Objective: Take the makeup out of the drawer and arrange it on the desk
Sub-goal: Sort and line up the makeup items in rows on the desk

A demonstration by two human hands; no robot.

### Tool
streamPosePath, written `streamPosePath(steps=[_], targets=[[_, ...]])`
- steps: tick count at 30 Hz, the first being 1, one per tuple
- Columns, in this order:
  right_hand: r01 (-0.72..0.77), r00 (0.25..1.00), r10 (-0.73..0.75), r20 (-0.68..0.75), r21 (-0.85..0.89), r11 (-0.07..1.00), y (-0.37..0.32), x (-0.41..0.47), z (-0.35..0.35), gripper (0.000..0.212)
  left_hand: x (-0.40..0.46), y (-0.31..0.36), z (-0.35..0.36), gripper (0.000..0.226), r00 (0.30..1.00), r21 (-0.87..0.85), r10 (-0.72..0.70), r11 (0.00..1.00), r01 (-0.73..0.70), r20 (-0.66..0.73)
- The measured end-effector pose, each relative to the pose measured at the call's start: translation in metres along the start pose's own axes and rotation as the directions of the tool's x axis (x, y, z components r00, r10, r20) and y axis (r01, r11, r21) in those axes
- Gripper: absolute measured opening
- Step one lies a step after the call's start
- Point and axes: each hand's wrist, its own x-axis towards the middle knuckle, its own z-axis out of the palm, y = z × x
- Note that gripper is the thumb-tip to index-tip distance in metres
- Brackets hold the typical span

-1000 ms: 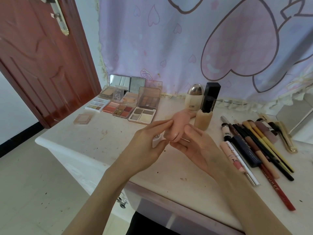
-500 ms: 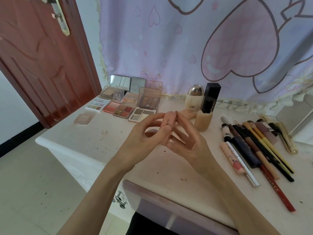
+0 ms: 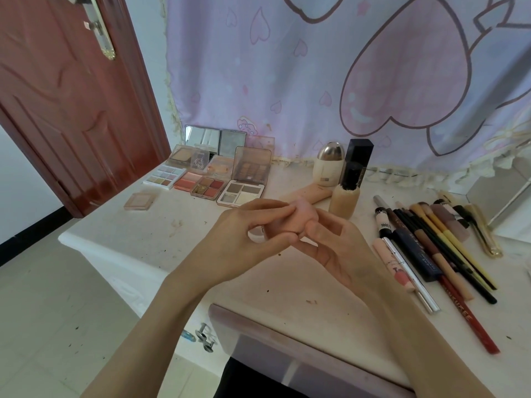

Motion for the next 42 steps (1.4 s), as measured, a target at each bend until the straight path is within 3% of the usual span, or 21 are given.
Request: streamPosePath(steps=[3, 8, 14, 17, 28, 37, 42], targets=[[0.006, 1.0, -0.007, -0.017, -0.014, 1.0, 0.001, 0.001, 0.002, 0.073, 0.0, -0.001, -0.007, 0.041, 0.999, -0.039, -0.011, 0.999, 0.013, 0.043], [0.0, 1.0, 0.0, 0.003, -0.053, 0.999, 0.001, 0.0, 0.008, 0.074, 0.001, -0.003, -0.017, 0.044, 0.99, -0.004, -0.053, 0.999, 0.054, 0.129], [-0.004, 1.0, 0.006, 0.016, -0.111, 0.994, 0.005, 0.006, 0.021, 0.056, -0.004, -0.006, -0.031, 0.043, 0.988, 0.095, -0.025, 0.995, 0.011, 0.155], [0.005, 1.0, -0.006, -0.014, -0.081, 0.997, 0.008, 0.012, 0.033, 0.056, -0.007, -0.008, -0.042, 0.041, 0.991, 0.122, 0.007, 0.992, -0.024, 0.135], [0.039, 0.999, -0.039, -0.016, 0.005, 0.999, 0.039, 0.044, 0.084, 0.025, -0.028, -0.031, -0.087, 0.035, 0.987, 0.245, 0.114, 0.959, -0.139, 0.114], [0.017, 0.999, -0.014, 0.036, -0.096, 0.995, 0.068, 0.07, 0.11, 0.029, -0.03, -0.062, -0.124, 0.032, 0.999, 0.302, 0.044, 0.952, -0.051, 0.028], [-0.026, 0.998, 0.044, 0.053, -0.297, 0.954, 0.081, 0.087, 0.118, 0.062, -0.011, -0.081, -0.137, 0.027, 0.99, 0.262, -0.079, 0.959, 0.107, -0.117]])
